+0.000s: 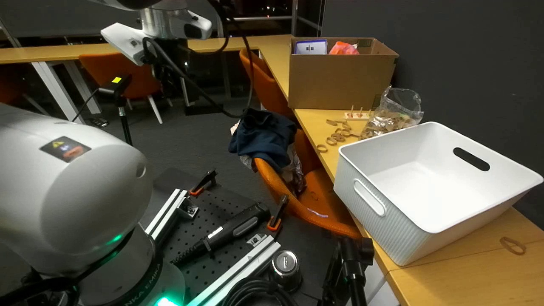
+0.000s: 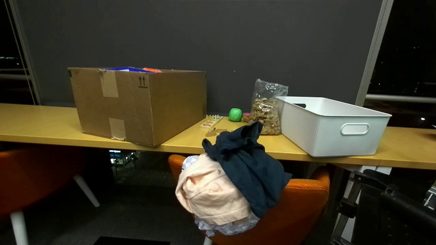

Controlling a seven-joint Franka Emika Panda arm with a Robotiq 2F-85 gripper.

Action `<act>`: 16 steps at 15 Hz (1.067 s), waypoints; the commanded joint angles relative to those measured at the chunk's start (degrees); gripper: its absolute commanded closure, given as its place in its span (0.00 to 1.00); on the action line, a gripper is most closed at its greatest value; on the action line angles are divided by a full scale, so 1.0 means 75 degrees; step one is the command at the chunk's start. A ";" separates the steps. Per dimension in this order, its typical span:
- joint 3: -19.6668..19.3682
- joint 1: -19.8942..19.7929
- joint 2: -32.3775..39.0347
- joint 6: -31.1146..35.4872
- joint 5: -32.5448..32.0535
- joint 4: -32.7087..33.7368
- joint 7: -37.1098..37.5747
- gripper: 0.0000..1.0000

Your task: Remove the clothes from the chair and put them in the white basket

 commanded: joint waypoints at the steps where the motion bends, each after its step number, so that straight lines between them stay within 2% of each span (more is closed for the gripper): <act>1: -0.0468 -0.0645 0.0342 0.0874 -0.0555 0.0069 -0.0536 0.00; 3: -0.0637 -0.0948 0.1011 0.1822 -0.0756 0.0142 -0.0742 0.00; 6: -0.0727 -0.1303 0.2478 0.3675 -0.1071 0.0289 -0.0895 0.00; 9: -0.0881 -0.1586 0.3899 0.5128 -0.1509 0.0697 -0.0940 0.00; 11: -0.1010 -0.1586 0.4892 0.5635 -0.1685 0.1313 -0.0937 0.00; 13: -0.1146 -0.1431 0.5494 0.5744 -0.1692 0.1956 -0.0917 0.00; 16: -0.1022 -0.1289 0.6288 0.5647 -0.0993 0.2894 -0.1177 0.00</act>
